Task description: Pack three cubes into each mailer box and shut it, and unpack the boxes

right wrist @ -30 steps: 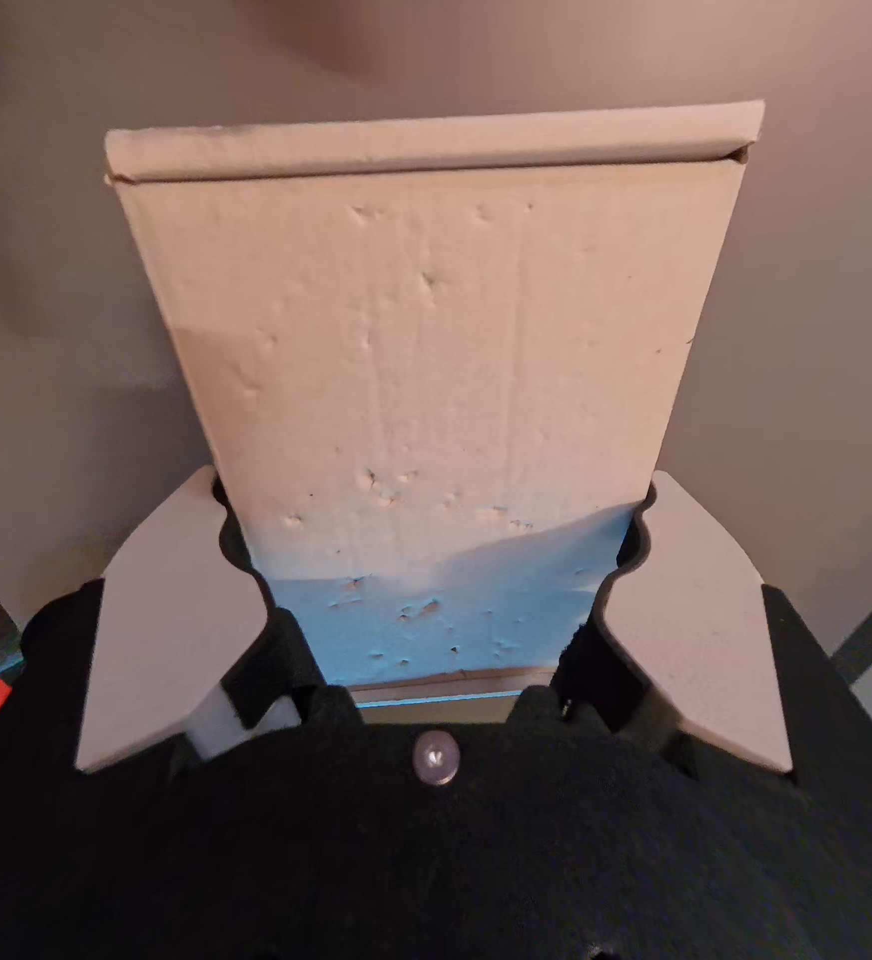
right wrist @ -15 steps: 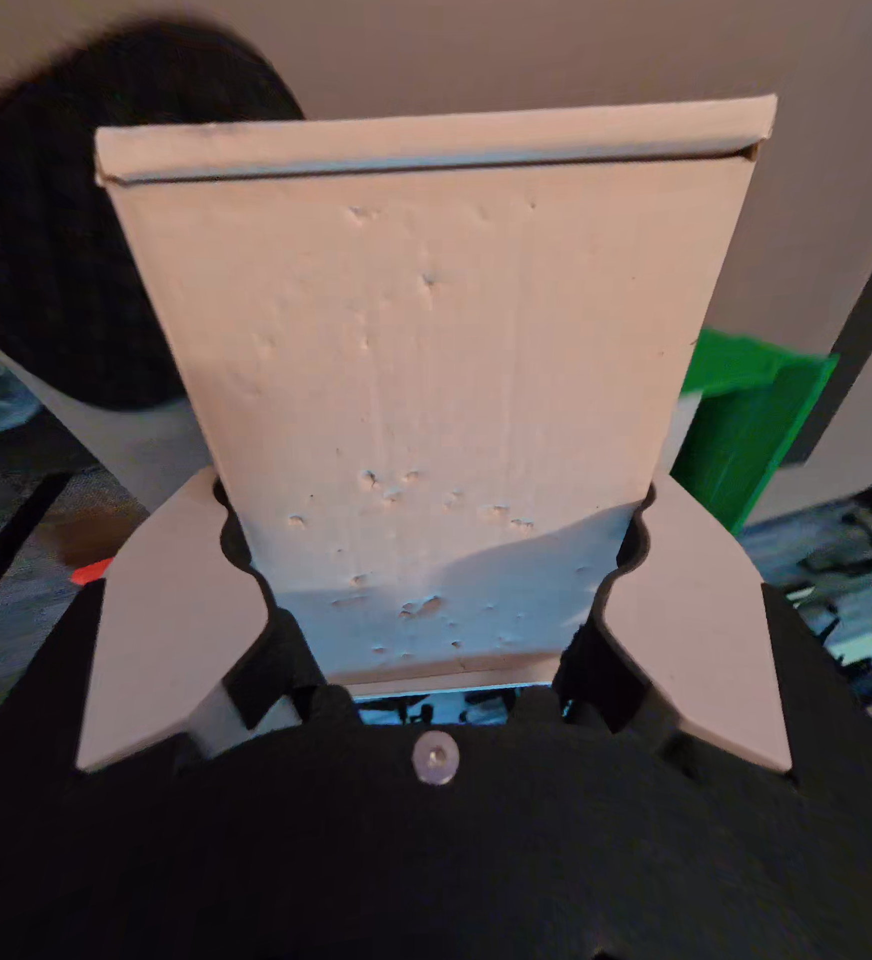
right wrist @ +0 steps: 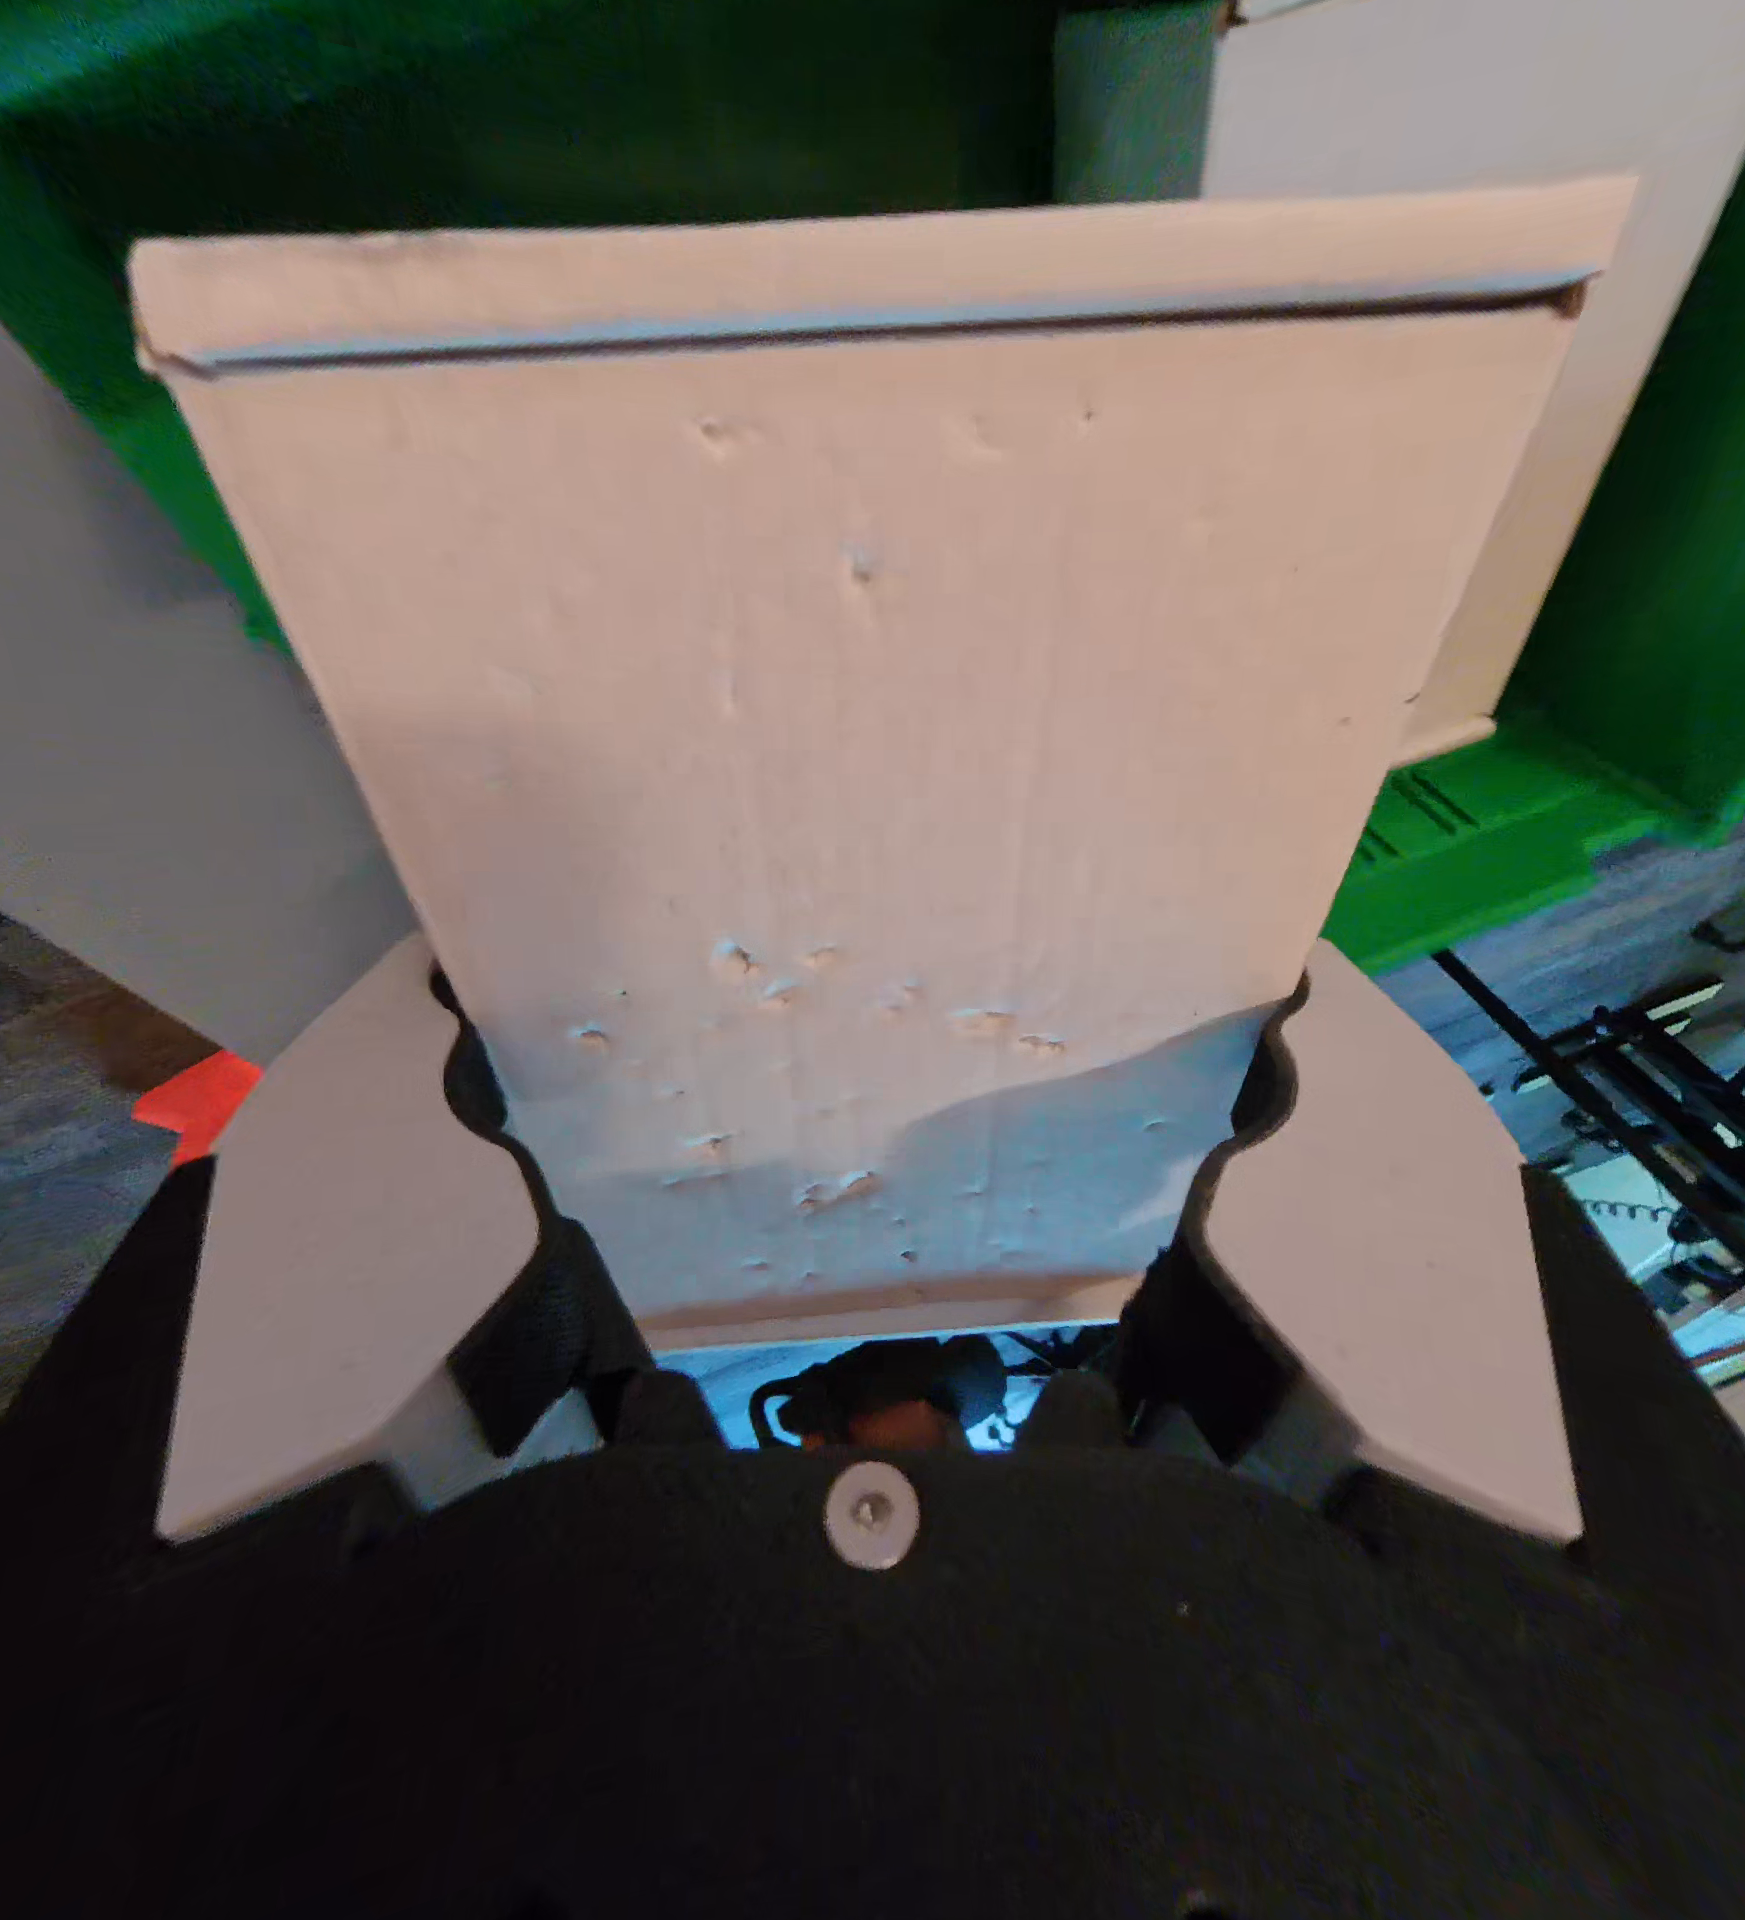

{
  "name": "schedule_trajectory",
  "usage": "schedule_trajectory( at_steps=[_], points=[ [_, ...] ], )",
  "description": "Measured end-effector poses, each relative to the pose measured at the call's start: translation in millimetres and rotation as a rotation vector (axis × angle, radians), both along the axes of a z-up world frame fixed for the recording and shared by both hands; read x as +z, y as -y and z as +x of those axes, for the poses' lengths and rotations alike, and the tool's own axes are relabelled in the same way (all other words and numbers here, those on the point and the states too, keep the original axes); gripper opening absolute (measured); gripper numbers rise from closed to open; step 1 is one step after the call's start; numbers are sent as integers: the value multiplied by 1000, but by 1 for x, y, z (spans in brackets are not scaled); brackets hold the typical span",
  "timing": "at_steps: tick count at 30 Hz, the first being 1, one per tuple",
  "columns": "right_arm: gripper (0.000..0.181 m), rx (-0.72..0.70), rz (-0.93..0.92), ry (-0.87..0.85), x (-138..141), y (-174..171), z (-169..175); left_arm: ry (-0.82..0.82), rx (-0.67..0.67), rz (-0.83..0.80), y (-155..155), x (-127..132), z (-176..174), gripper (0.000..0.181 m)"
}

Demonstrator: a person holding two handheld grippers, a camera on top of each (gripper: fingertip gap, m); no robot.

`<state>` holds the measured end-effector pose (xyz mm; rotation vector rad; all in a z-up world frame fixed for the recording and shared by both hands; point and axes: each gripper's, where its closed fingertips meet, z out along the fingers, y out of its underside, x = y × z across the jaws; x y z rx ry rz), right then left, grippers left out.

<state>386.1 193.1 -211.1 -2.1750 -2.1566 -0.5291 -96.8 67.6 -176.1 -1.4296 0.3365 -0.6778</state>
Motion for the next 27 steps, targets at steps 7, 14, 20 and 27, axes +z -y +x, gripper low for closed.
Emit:
schedule_trajectory(
  at_steps=[7, 14, 20, 27],
  points=[
    [133, 84, -60, 37, -40, -2, -6, 20, 2, -11, -1, 0, -2, 126],
    [130, 88, -84, 48, -43, -4, -8, 20, 1, -11, -1, 0, -2, 126],
    [128, 81, -83, 193, -38, -8, 10, 19, 0, -9, -1, 0, -2, 125],
    [128, 85, -109, 297, -52, -10, 13, 12, -1, -5, 0, 0, -1, 125]
  ],
)
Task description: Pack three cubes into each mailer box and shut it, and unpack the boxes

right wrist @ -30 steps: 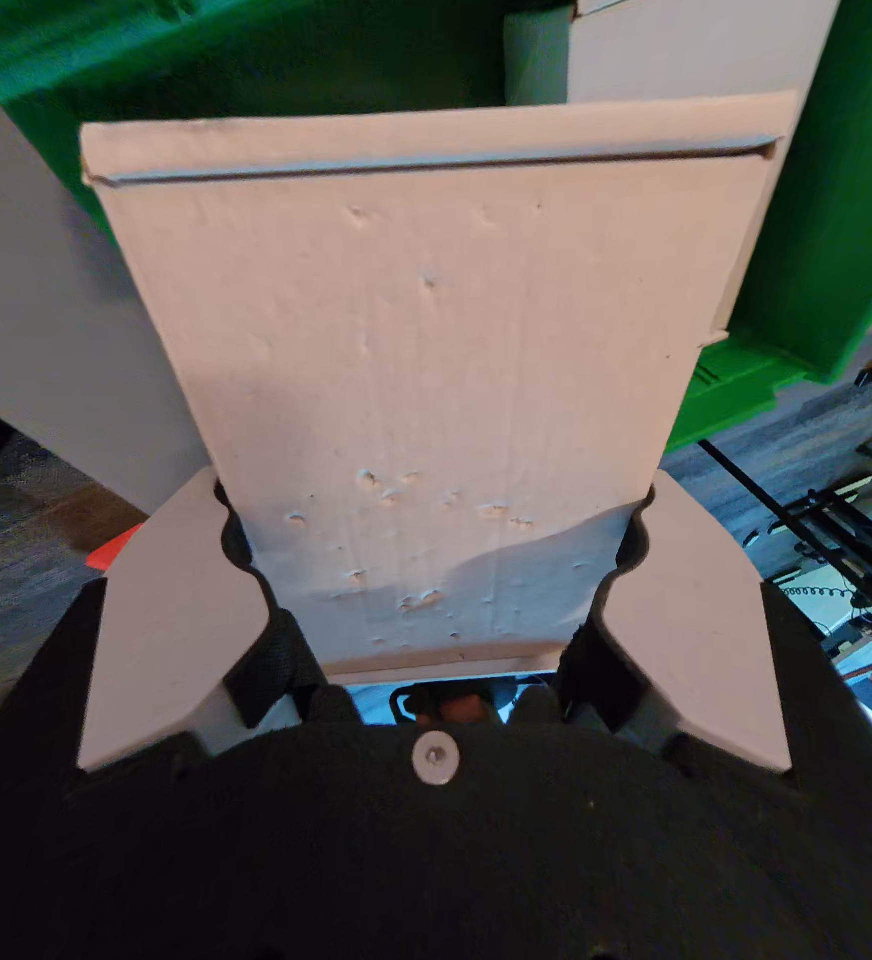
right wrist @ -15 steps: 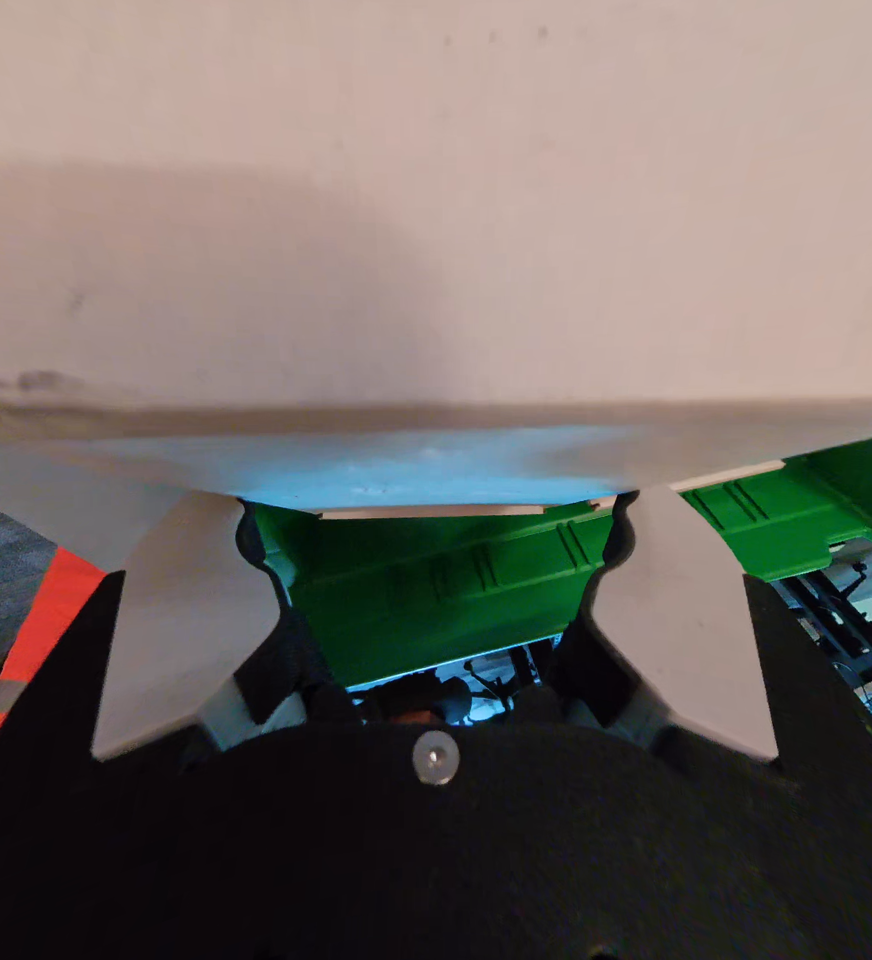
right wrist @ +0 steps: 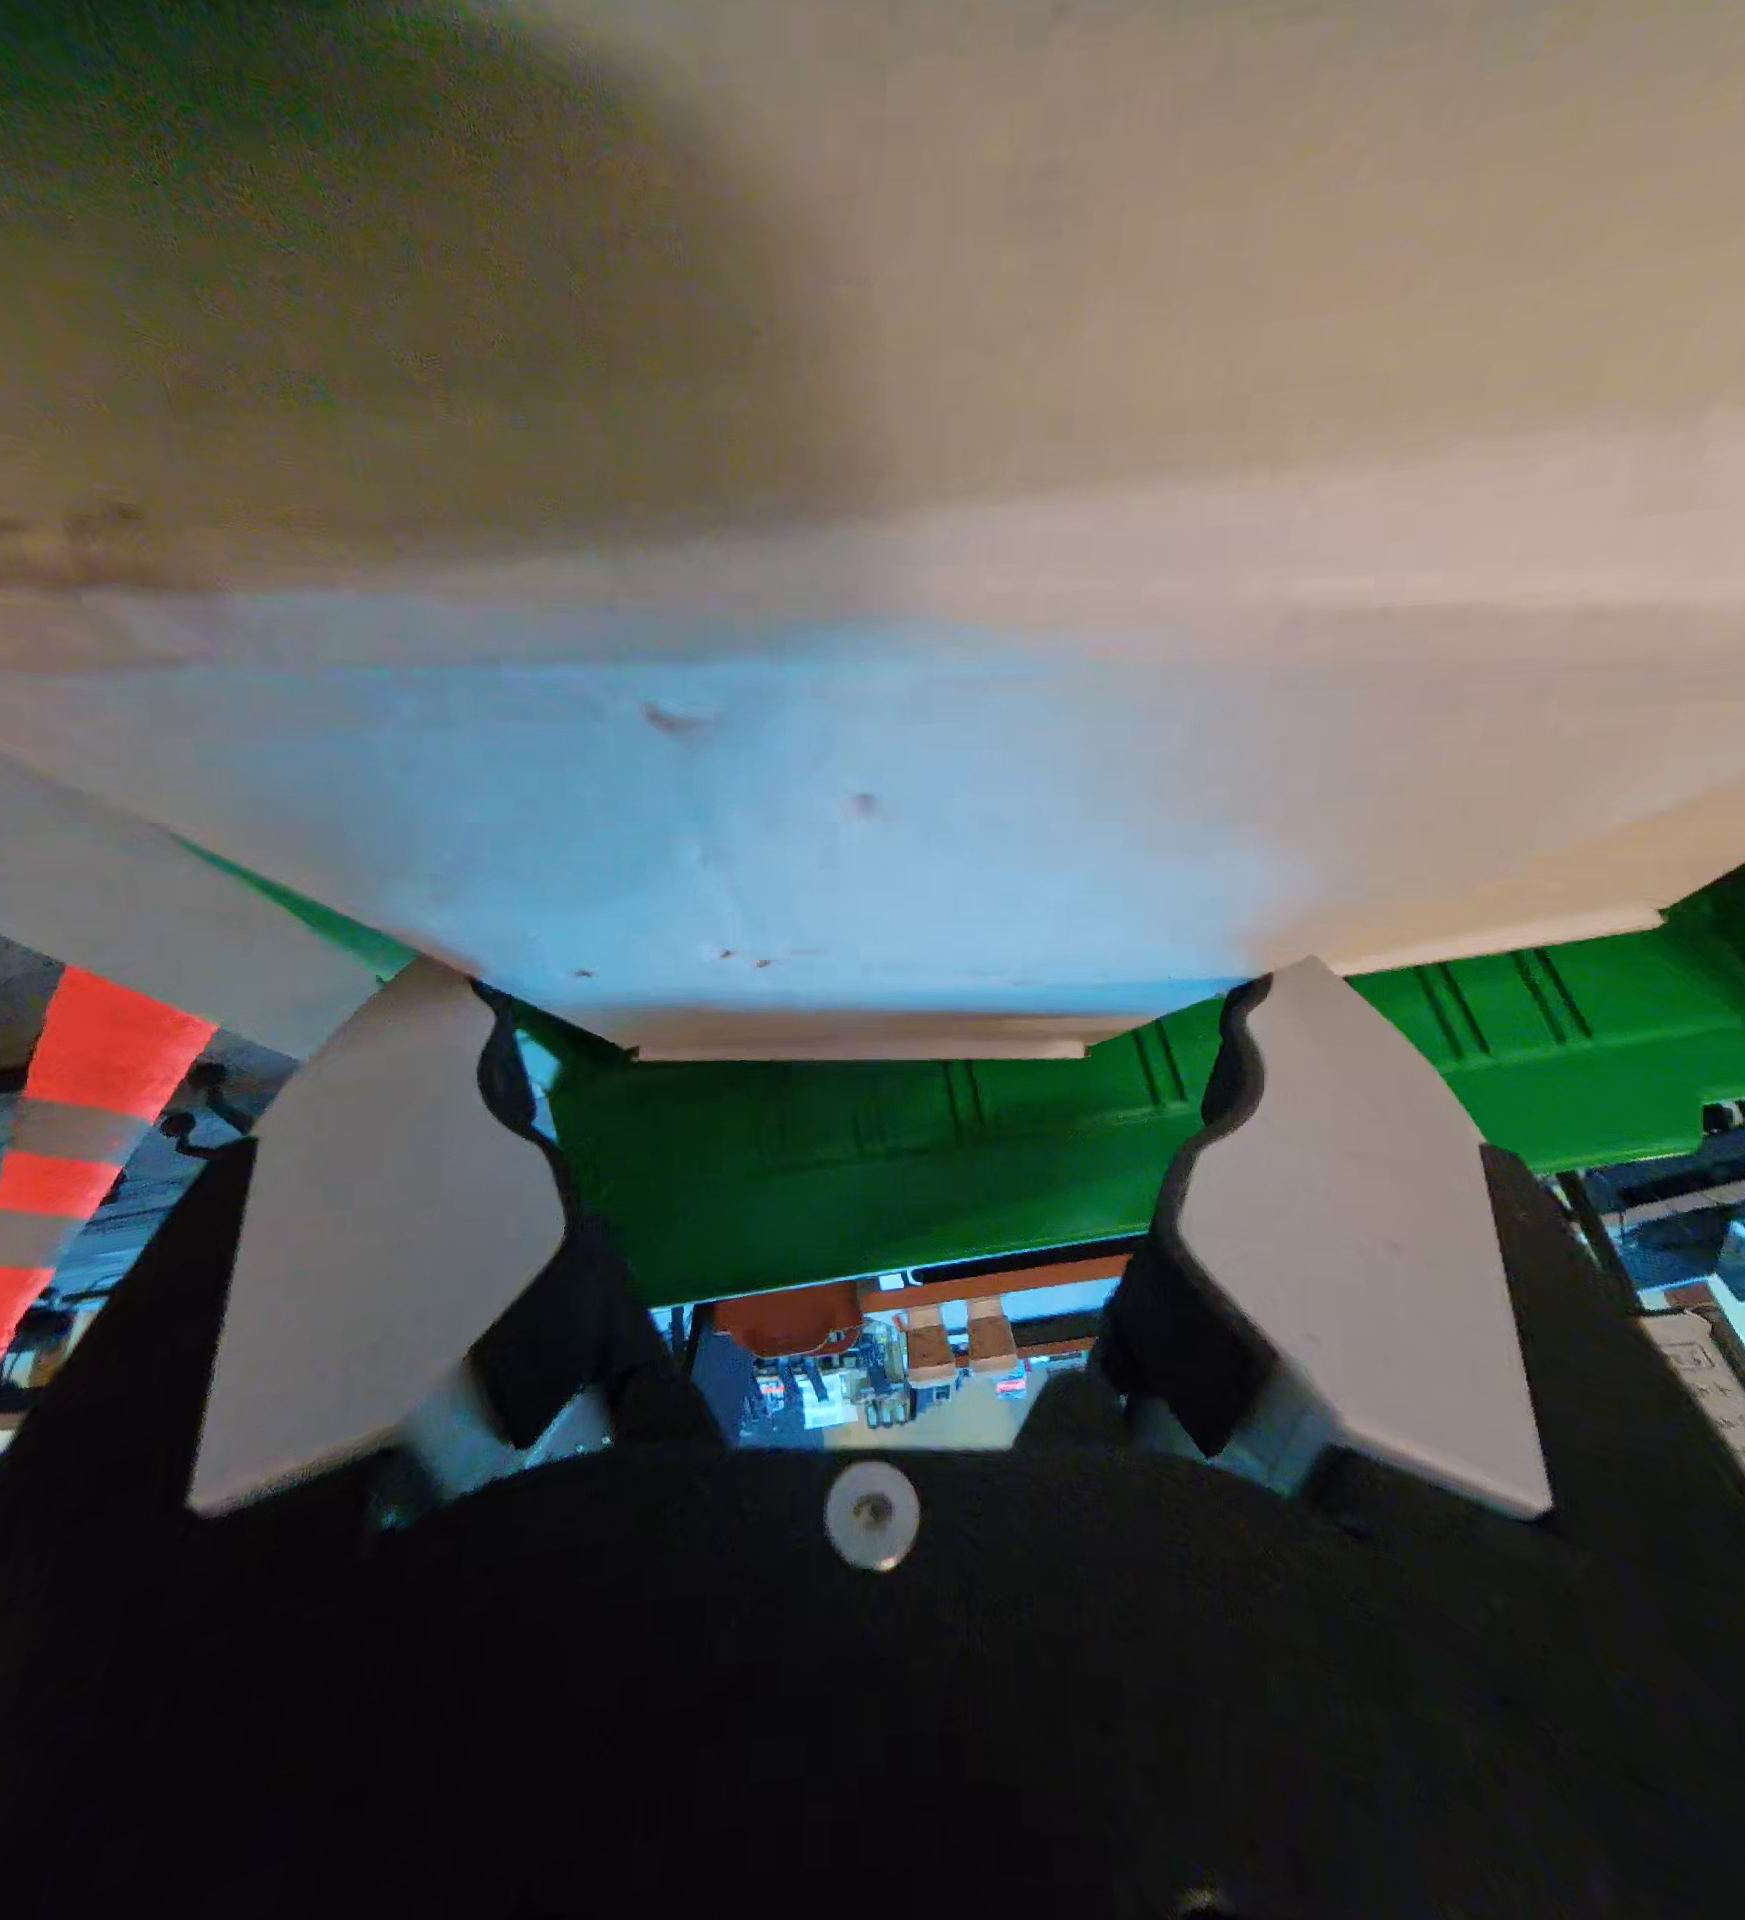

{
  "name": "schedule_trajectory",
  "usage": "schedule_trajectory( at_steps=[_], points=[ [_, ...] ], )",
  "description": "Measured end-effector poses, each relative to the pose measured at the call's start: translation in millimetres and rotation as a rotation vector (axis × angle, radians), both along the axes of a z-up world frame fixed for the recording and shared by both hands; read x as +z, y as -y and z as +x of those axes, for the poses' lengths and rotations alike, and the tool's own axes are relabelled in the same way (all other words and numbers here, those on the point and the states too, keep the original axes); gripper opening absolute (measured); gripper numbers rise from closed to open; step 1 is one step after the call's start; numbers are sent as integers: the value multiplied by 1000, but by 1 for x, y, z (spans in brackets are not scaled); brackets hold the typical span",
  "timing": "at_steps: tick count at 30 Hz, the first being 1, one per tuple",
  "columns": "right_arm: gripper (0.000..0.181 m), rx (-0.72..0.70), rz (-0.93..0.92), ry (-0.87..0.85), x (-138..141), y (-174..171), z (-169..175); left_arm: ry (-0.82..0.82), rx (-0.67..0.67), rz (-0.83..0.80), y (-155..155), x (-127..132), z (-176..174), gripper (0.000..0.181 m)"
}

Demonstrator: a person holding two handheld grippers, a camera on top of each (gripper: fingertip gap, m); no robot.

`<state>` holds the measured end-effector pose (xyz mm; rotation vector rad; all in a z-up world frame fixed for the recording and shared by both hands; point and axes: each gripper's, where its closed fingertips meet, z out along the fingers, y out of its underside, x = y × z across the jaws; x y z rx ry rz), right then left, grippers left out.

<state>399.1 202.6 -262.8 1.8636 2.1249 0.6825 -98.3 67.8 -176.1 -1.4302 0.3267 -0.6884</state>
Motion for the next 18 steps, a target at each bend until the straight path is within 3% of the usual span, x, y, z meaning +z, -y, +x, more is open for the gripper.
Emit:
schedule_trajectory(
  at_steps=[7, 13, 18],
  points=[
    [128, 9, -5, -31, -10, 0, -1, -15, -3, 6, 1, 0, 2, 125],
    [118, 59, 25, -46, -6, -1, 0, -11, -3, 4, 1, 0, 1, 125],
    [103, -26, 29, -227, 6, 2, -6, -12, -3, 5, 1, 0, 2, 125]
  ],
)
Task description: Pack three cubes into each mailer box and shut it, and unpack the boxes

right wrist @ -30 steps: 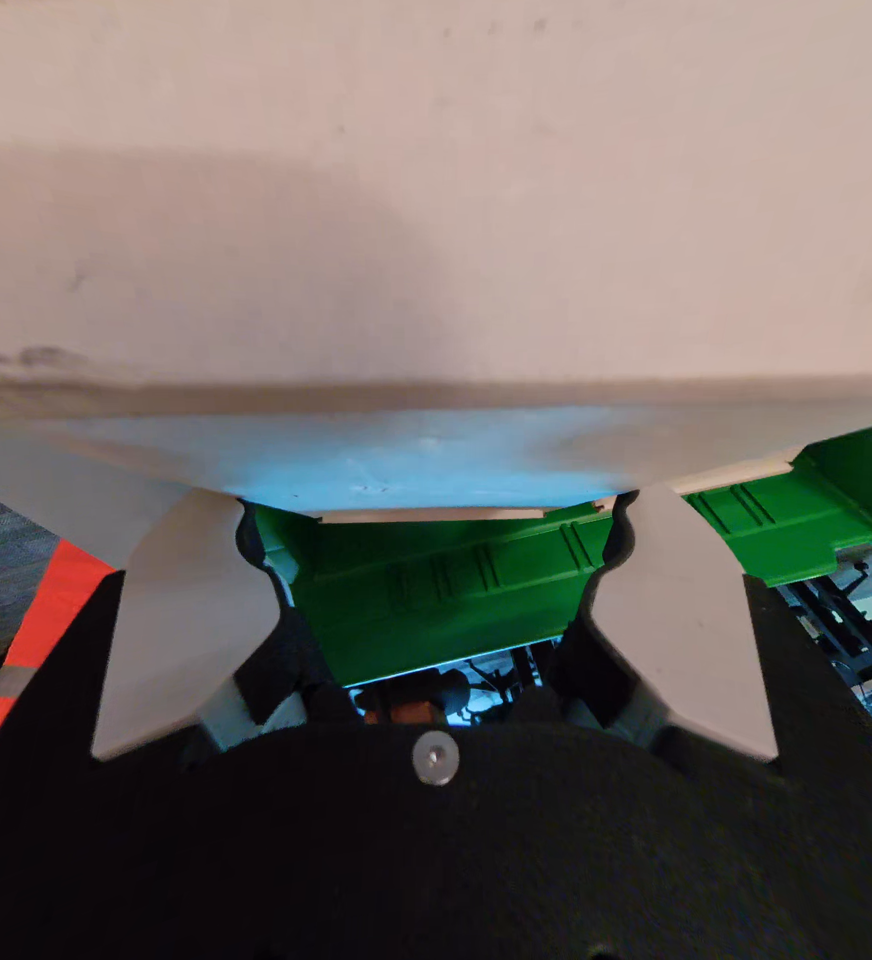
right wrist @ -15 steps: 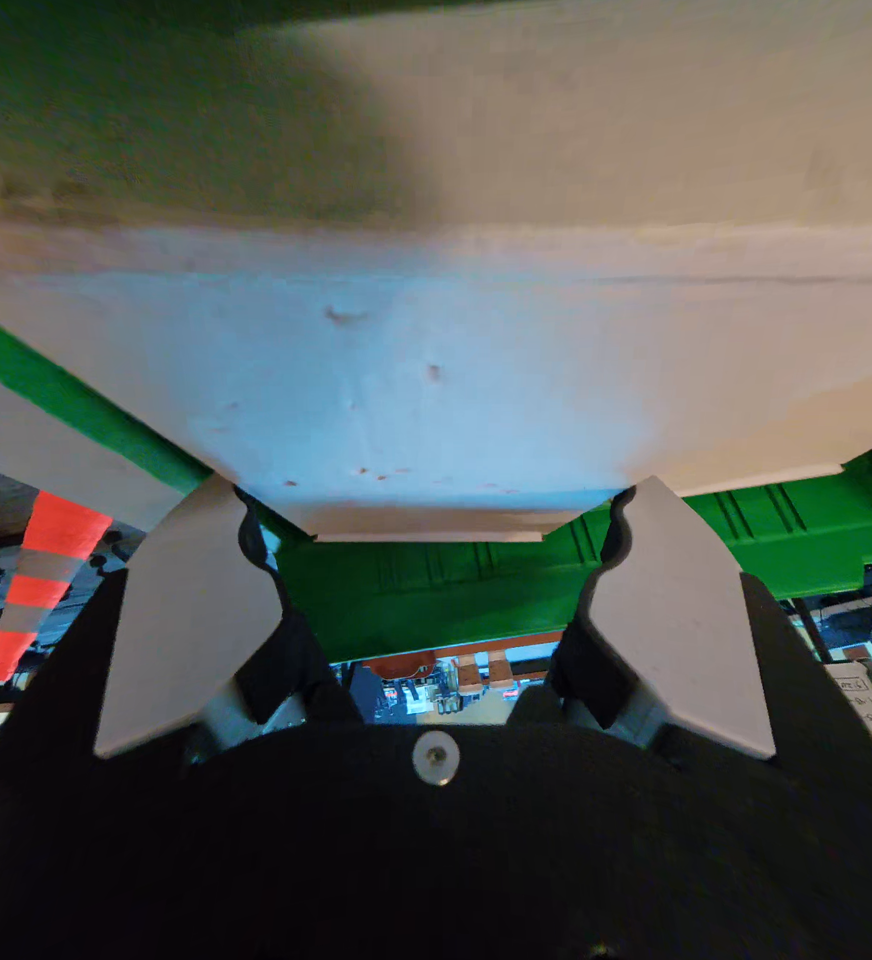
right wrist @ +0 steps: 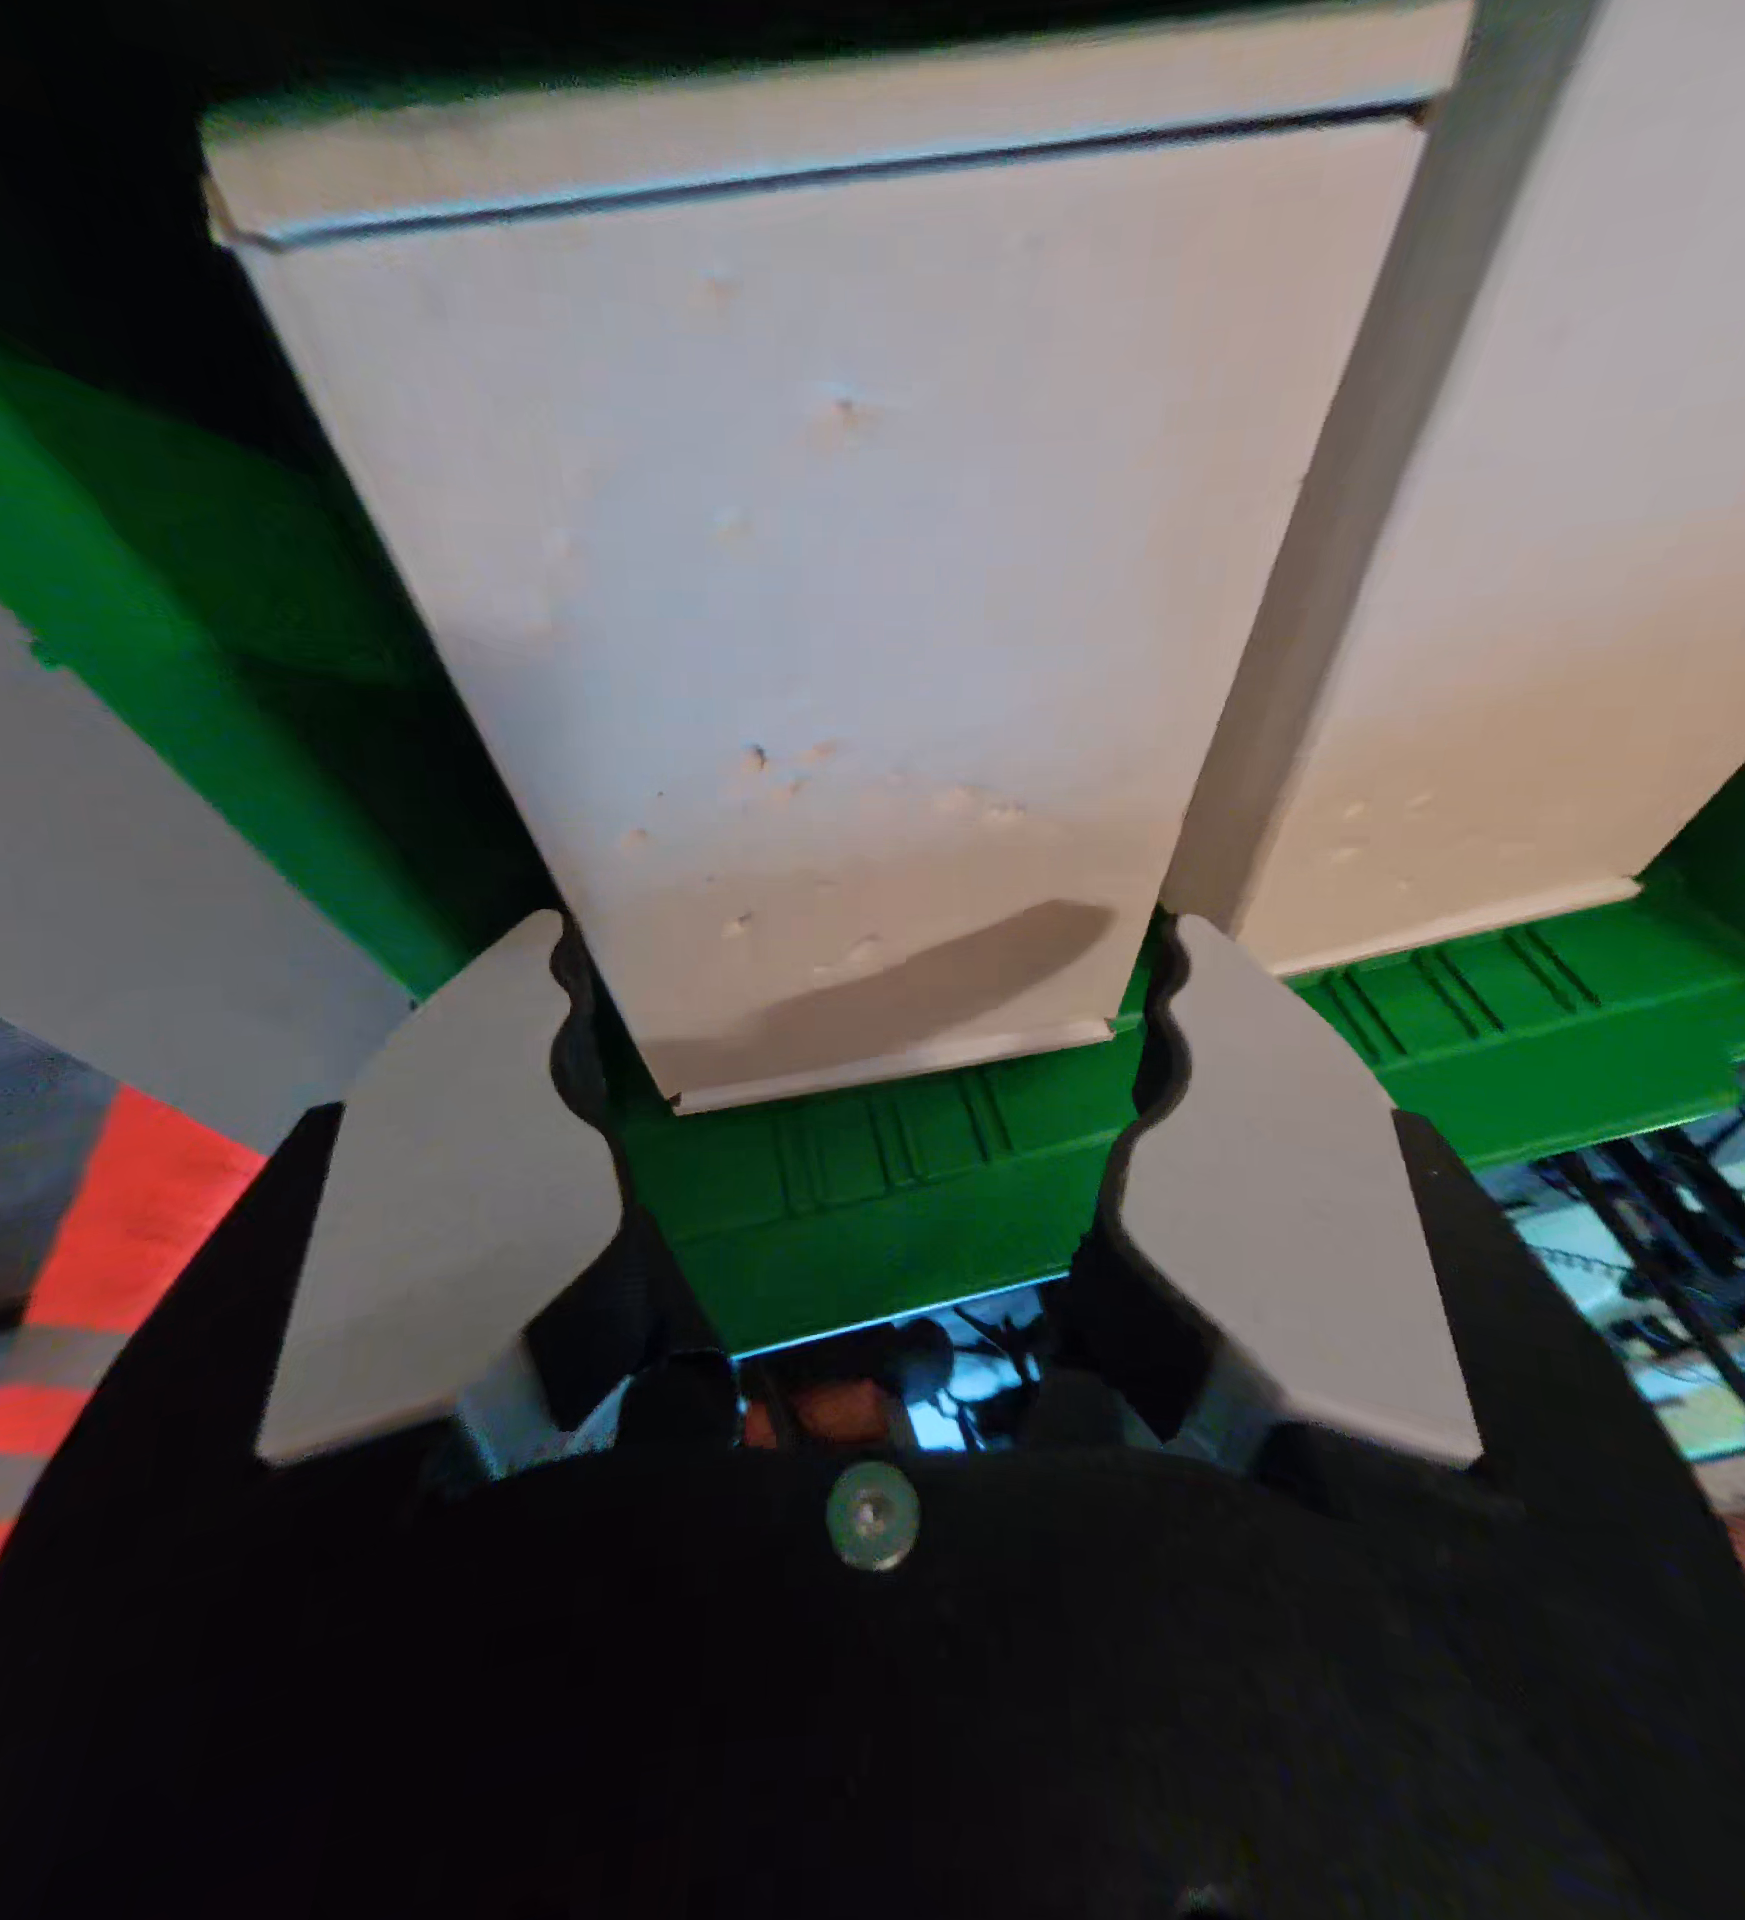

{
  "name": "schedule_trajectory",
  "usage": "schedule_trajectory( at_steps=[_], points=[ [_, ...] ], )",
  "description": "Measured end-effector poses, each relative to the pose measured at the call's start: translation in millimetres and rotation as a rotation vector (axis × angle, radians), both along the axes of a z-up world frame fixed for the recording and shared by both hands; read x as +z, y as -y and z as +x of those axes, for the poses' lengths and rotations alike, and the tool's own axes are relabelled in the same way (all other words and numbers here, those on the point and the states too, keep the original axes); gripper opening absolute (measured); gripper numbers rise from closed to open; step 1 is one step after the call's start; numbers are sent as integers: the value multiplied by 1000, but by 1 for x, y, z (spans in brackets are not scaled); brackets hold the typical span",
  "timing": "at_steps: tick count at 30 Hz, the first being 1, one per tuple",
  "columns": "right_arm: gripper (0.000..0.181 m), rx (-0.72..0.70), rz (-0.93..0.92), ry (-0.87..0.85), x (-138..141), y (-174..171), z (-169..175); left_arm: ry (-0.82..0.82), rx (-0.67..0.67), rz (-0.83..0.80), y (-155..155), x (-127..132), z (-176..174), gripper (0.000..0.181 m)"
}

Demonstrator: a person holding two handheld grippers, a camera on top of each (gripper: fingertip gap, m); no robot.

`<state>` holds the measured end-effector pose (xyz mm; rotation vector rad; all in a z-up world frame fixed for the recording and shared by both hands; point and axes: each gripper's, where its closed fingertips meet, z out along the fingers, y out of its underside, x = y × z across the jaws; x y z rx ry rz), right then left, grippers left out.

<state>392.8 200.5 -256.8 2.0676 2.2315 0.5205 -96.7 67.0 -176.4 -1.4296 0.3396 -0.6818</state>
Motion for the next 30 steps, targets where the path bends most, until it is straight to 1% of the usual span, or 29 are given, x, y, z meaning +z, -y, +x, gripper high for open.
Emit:
schedule_trajectory(
  at_steps=[1, 4, 6, 8, 10, 11, 13, 14, 15, 17, 19, 21, 23, 26, 29, 30],
  points=[
    [101, -10, 5, -16, 0, 0, 3, -2, -1, 0, 0, 0, 0, 125],
    [102, 23, 46, 64, -7, -1, 26, -2, 0, -2, 0, 0, 0, 125],
    [98, 61, 68, 51, -11, -3, 27, -1, 0, -2, 0, 0, 0, 125],
    [90, 106, 135, 38, -9, -11, 25, 2, 0, -5, -1, 0, 0, 125],
    [84, 122, 157, -3, -6, -9, 21, 10, 1, -5, -1, 0, -1, 125],
    [87, 97, 165, -20, -3, -8, 21, 12, 1, -5, -1, 0, -1, 125],
    [101, 25, 205, -88, 8, -6, 15, 10, -1, -5, -1, 0, -1, 125],
    [109, -13, 234, -169, 17, -5, 5, 5, -3, -4, 0, 0, 0, 125],
    [111, -49, 262, -303, 28, -2, -13, -2, -4, -2, 0, 0, 1, 125],
    [113, -106, 285, -629, 56, 11, -61, -17, -7, 2, 0, -1, 3, 125],
    [110, -169, 343, -925, 88, 23, -105, -24, -8, 4, 1, -1, 4, 125],
    [105, -170, 353, -1162, 110, 45, -145, -23, -6, 8, 1, -1, 3, 125],
    [105, -136, 375, -1377, 126, 67, -184, -25, -5, 9, 1, -1, 4, 125],
    [101, -94, 359, -1610, 128, 98, -235, -31, -2, 16, 2, 0, 4, 125],
    [106, -99, 359, -1763, 115, 109, -272, -60, -6, 32, 4, 0, 8, 125],
    [108, -116, 339, -1847, 112, 111, -281, -76, -7, 40, 5, 0, 10, 125]
  ],
)
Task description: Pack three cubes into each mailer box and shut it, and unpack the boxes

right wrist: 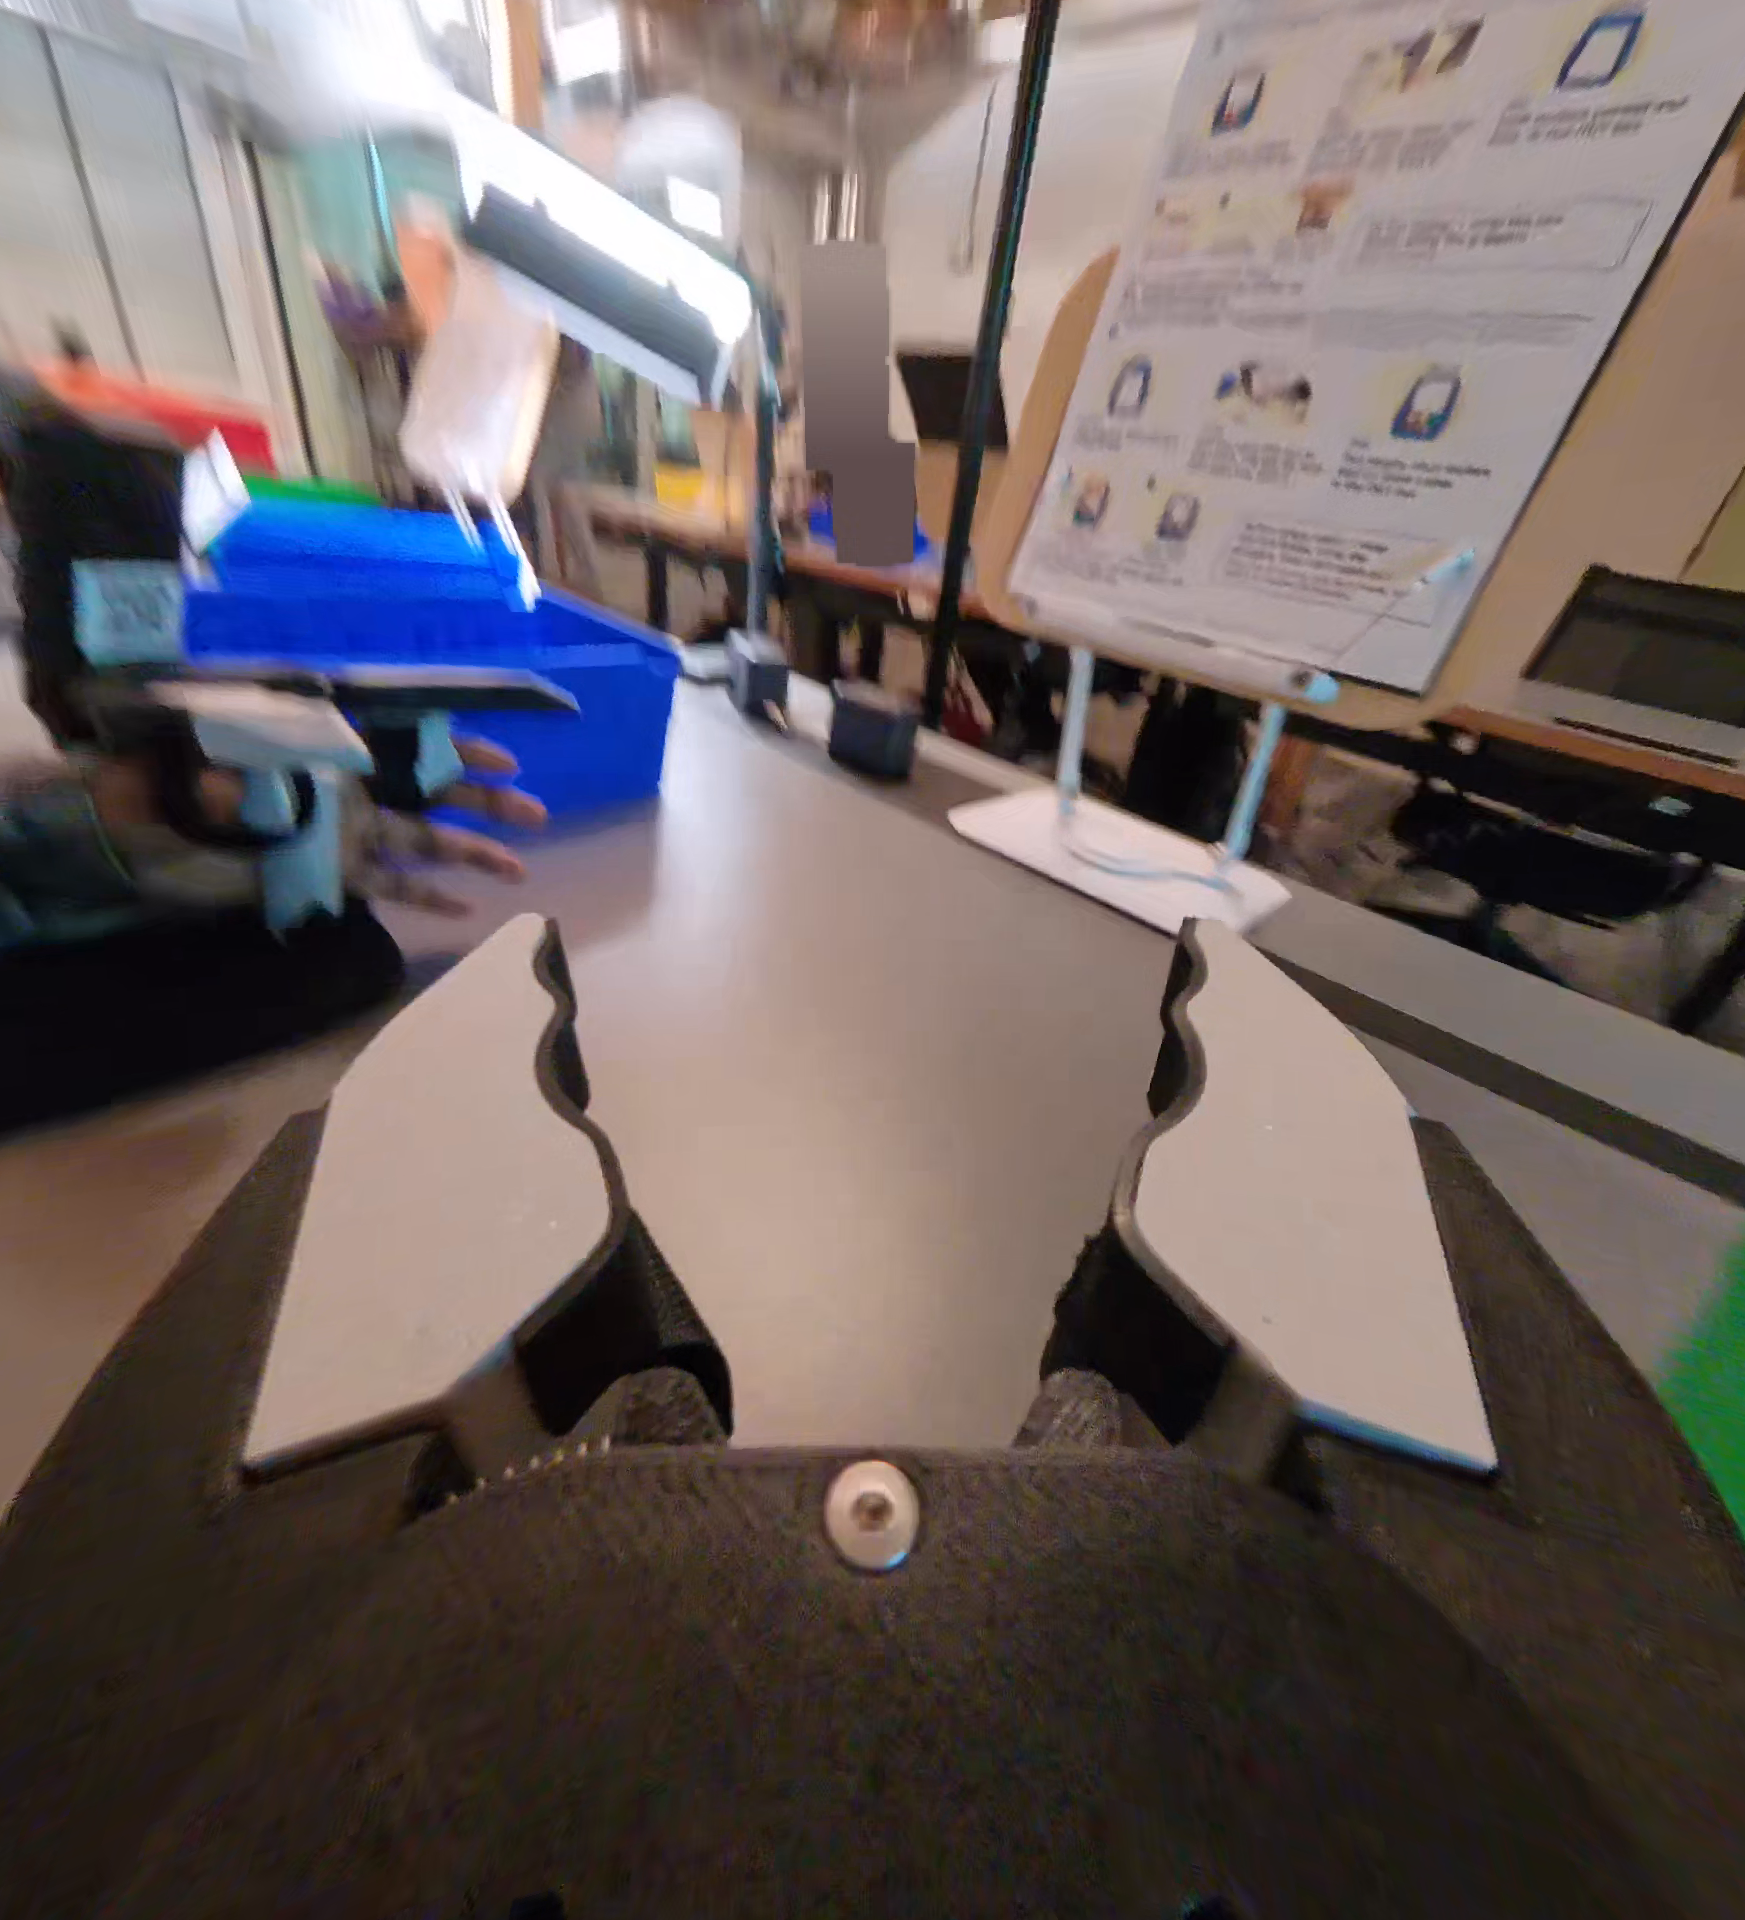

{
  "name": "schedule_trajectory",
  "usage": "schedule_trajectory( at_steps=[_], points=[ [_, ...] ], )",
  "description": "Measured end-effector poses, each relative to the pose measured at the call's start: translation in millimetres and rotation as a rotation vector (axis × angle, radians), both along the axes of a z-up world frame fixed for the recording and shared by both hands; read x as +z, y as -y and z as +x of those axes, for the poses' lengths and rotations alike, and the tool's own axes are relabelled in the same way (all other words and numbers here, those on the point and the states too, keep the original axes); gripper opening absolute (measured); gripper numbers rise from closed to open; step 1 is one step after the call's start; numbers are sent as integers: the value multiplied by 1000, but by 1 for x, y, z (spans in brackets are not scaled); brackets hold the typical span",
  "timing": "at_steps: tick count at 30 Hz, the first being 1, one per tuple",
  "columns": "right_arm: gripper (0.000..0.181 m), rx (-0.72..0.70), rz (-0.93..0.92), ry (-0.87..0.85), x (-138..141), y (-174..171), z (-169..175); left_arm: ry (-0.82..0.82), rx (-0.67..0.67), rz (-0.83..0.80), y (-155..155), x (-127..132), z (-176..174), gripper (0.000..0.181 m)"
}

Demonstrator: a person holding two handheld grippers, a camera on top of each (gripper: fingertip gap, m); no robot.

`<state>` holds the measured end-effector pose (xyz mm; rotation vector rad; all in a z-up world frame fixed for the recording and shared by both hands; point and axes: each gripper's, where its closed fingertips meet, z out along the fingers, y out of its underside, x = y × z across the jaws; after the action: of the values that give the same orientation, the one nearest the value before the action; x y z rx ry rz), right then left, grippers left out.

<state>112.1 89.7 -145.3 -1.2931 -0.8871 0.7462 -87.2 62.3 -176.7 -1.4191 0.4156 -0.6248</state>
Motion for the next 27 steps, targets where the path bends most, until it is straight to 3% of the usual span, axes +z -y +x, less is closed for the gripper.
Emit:
schedule_trajectory(
  at_steps=[2, 6, 9, 13, 14, 18, 22, 24, 26, 27],
  points=[
    [110, 66, -8, -216, 1, 7, -12, -33, -4, 16, 2, -1, 4, 125],
    [110, -37, 135, -191, 11, 3, 2, -79, -11, 36, 4, -2, 9, 124],
    [107, -124, 115, -274, 18, -8, 18, -74, -6, 38, 4, -1, 8, 124],
    [69, -439, 161, -329, 31, -27, 71, -84, -6, 47, 5, -1, 10, 124],
    [61, -507, 97, -306, 26, -32, 85, -89, -7, 47, 5, -1, 10, 124],
    [60, -657, -152, -51, -19, -45, 129, -76, -5, 44, 5, -1, 9, 124],
    [55, -717, -348, 241, -59, -41, 156, -65, -1, 39, 4, -1, 7, 123],
    [36, -785, -379, 353, -72, -40, 165, -60, 1, 35, 4, -1, 6, 123],
    [6, -811, -373, 443, -81, -40, 166, -57, 4, 33, 3, -1, 6, 122],
    [4, -810, -367, 455, -82, -41, 163, -61, 5, 33, 3, -1, 6, 122]
  ],
)
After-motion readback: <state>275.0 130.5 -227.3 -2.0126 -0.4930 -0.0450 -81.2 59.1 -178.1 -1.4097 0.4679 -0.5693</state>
